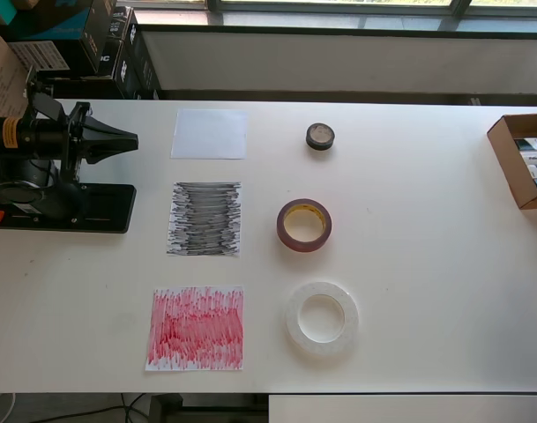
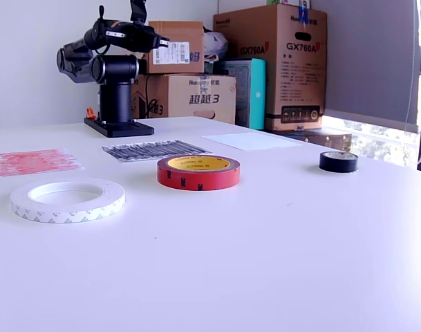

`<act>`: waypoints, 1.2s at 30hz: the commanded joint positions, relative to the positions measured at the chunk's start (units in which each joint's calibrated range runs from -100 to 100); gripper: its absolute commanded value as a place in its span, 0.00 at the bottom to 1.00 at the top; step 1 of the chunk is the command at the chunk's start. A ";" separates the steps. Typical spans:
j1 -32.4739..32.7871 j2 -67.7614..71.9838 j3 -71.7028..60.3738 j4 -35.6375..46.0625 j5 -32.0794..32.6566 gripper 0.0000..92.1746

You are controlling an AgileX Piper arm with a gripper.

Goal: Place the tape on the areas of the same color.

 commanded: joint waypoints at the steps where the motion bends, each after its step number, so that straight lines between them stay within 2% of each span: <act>1: 0.93 7.53 -7.12 0.13 -0.19 0.01; 8: 2.82 25.31 -22.57 0.21 -0.19 0.01; 21: 4.00 73.11 -64.55 0.21 -0.27 0.00; 27: 4.95 90.23 -75.37 0.64 -0.27 0.01; 36: 8.82 108.84 -90.27 19.48 -0.11 0.01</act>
